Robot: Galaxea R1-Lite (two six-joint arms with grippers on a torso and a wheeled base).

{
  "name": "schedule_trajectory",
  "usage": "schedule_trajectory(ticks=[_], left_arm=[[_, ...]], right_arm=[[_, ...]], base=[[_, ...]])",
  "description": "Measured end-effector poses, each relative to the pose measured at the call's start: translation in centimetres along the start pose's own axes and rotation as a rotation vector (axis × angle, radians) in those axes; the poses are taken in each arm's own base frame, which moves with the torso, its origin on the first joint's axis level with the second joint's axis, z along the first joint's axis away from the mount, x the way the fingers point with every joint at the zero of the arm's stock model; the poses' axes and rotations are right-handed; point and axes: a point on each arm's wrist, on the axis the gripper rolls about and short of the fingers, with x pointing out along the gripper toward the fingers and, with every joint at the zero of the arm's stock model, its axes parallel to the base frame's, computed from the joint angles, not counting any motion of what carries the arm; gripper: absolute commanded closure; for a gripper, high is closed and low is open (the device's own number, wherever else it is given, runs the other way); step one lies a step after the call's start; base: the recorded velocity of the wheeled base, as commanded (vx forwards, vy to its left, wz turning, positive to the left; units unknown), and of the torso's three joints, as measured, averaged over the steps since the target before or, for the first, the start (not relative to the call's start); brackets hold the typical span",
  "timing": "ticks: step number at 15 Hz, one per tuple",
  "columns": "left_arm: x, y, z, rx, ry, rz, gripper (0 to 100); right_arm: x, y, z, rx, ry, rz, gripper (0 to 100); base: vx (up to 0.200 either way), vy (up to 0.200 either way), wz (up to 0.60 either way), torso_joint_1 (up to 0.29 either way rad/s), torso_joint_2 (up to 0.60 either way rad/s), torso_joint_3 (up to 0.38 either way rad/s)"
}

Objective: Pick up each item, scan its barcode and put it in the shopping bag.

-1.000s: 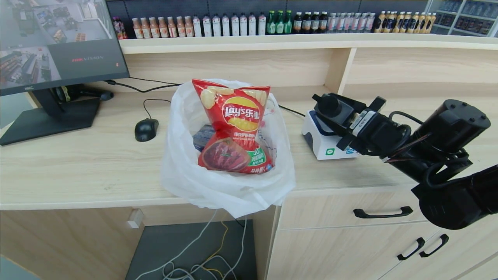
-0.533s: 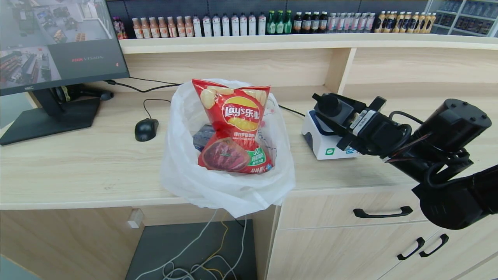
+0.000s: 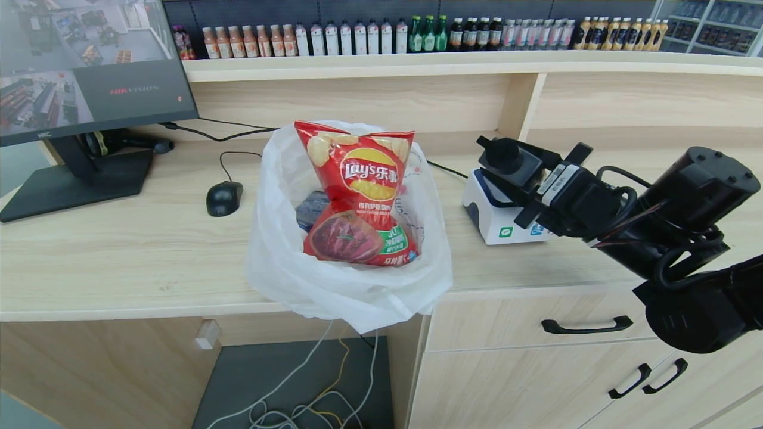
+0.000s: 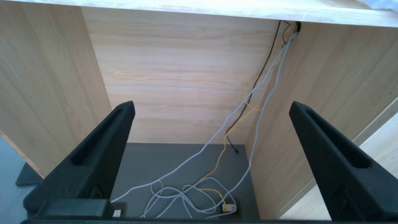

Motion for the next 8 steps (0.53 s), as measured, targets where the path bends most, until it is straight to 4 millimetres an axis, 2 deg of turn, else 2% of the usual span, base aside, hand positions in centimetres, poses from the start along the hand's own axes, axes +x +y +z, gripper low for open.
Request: schedule_trajectory(ticks=[5, 8], left_arm=[[0.0, 0.0, 0.0, 0.0, 0.0, -0.001, 0], [0.0, 0.0, 0.0, -0.001, 0.0, 0.0, 0]], right_arm=[[0.3, -0.5, 2.0, 0.072, -0.03, -0.034, 100], [1.3, -0.1, 4.9, 0.375, -0.028, -0.111, 100]], base=[[0.0, 0.0, 0.0, 0.0, 0.0, 0.0], [0.0, 0.0, 0.0, 0.0, 0.0, 0.0]])
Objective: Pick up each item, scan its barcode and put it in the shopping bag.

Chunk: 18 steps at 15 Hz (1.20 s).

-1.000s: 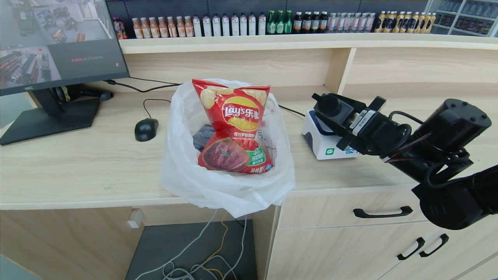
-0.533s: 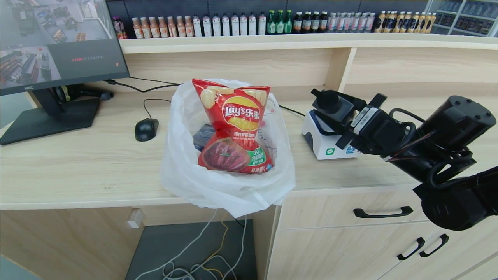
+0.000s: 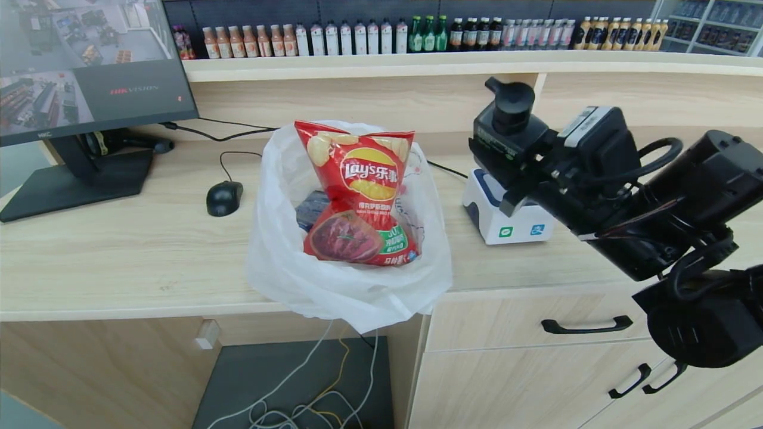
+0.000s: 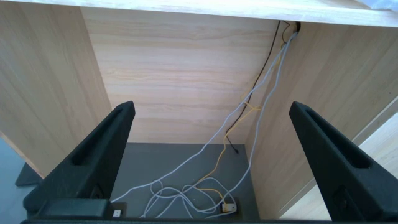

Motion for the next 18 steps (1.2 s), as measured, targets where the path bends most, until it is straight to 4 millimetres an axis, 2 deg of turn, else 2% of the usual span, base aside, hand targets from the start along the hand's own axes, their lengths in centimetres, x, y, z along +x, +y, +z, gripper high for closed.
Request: schedule_trajectory(ticks=[2, 4, 7, 12, 18], left_arm=[[0.0, 0.0, 0.0, 0.0, 0.0, -0.001, 0], [0.0, 0.0, 0.0, 0.001, 0.0, 0.0, 0], [0.0, 0.0, 0.0, 0.001, 0.0, 0.0, 0], [0.0, 0.0, 0.0, 0.0, 0.0, 0.0, 0], [0.0, 0.0, 0.0, 0.007, 0.0, -0.001, 0]], right_arm=[[0.5, 0.7, 1.7, 0.193, -0.022, -0.035, 100], [0.8, 1.2, 3.0, 0.309, -0.035, -0.075, 100], [0.8, 1.0, 4.0, 0.562, -0.034, -0.162, 100], [0.3, 0.1, 4.9, 0.693, -0.02, -0.336, 100], [-0.6, 1.2, 6.2, 0.742, -0.048, -0.313, 100]], base=[[0.0, 0.0, 0.0, 0.0, 0.0, 0.0], [0.0, 0.0, 0.0, 0.0, 0.0, 0.0], [0.0, 0.0, 0.0, 0.0, 0.0, 0.0], [0.0, 0.0, 0.0, 0.0, 0.0, 0.0], [0.0, 0.0, 0.0, 0.0, 0.0, 0.0]])
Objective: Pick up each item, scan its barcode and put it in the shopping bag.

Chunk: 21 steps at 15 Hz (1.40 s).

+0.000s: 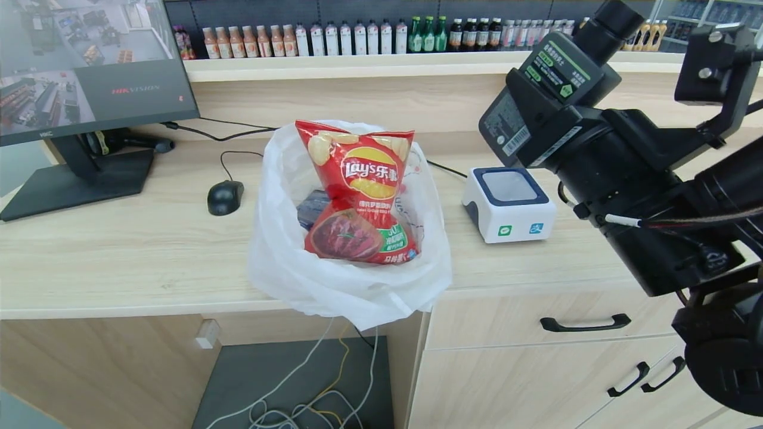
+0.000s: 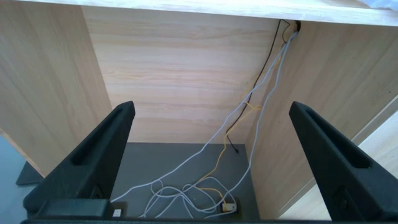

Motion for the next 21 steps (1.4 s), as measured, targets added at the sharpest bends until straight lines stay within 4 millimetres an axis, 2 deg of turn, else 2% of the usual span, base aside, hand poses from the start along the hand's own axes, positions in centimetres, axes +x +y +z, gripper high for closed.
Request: schedule_trajectory(ticks=[2, 14, 19, 21], left_arm=[[0.0, 0.0, 0.0, 0.001, 0.0, 0.001, 0], [0.0, 0.0, 0.0, -0.005, 0.0, 0.001, 0], [0.0, 0.0, 0.0, -0.003, 0.001, 0.0, 0], [0.0, 0.0, 0.0, -0.003, 0.0, 0.001, 0]], right_arm=[[-0.3, 0.1, -0.1, 0.004, -0.006, 0.011, 100], [0.0, 0.9, -1.8, 0.009, 0.022, 0.045, 100], [-1.0, 1.0, -1.4, 0.015, 0.045, 0.055, 100], [-1.2, 1.3, -0.8, 0.09, 0.066, 0.052, 100]], base=[[0.0, 0.0, 0.0, 0.0, 0.0, 0.0], [0.0, 0.2, 0.0, 0.003, 0.0, 0.003], [0.0, 0.0, 0.0, 0.0, 0.0, 0.0], [0.0, 0.0, 0.0, 0.0, 0.0, 0.0]])
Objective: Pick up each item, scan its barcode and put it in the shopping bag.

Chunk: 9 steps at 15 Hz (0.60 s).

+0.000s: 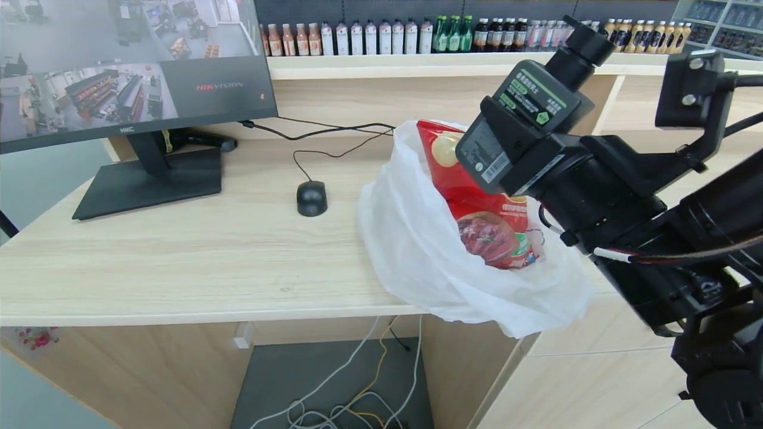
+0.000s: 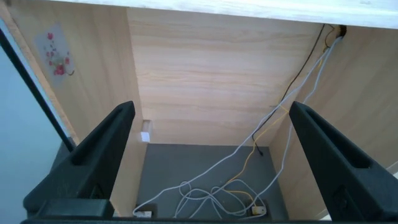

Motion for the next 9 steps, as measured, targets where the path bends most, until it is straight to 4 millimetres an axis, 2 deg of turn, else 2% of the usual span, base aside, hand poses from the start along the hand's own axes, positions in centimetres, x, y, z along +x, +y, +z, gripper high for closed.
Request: schedule_trajectory(ticks=[2, 4, 9], left_arm=[[0.0, 0.0, 0.0, 0.0, 0.0, -0.001, 0], [0.0, 0.0, 0.0, 0.0, 0.0, -0.001, 0], [0.0, 0.0, 0.0, 0.0, 0.0, -0.001, 0]], right_arm=[[-0.09, -0.16, 0.18, 0.05, 0.029, -0.011, 100], [-0.16, -0.4, -0.44, 0.137, 0.14, -0.039, 100], [0.79, -0.55, 0.42, 0.316, 0.203, -0.079, 100]], base=[[0.0, 0.0, 0.0, 0.0, 0.0, 0.0], [0.0, 0.0, 0.0, 0.0, 0.0, 0.0], [0.0, 0.0, 0.0, 0.0, 0.0, 0.0]])
